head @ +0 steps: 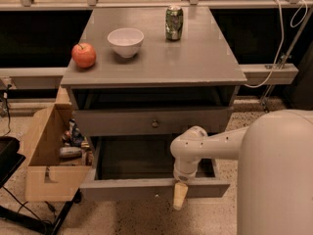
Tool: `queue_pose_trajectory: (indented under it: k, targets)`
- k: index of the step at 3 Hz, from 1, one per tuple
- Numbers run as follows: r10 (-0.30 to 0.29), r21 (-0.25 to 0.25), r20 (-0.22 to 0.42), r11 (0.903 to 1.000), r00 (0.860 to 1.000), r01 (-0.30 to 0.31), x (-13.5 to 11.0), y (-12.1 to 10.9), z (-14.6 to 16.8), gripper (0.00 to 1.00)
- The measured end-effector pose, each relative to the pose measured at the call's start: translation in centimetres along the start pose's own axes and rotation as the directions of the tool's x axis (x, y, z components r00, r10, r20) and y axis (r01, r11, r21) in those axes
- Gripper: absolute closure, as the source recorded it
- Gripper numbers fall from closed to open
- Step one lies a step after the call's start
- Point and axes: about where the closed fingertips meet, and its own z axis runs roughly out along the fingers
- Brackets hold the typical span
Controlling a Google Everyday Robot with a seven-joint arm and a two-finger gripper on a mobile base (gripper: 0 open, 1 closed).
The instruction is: Open middle drawer
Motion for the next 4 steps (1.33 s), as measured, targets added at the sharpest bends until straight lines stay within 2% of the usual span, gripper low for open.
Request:
queue_pose_trajectory:
  k: [1, 2, 4]
  targets:
    - [0.019, -0.034, 0.011, 0.9992, 1.0, -0.019, 0.9, 3.3, 1.4, 0.18]
    - [0.057, -0.081, 0.027, 0.9952, 0.998, -0.054, 1.2, 8.0, 1.6, 0.49]
    - [0.057, -0.081, 0.027, 0.9952, 0.998, -0.054, 1.2, 8.0, 1.6, 0.96]
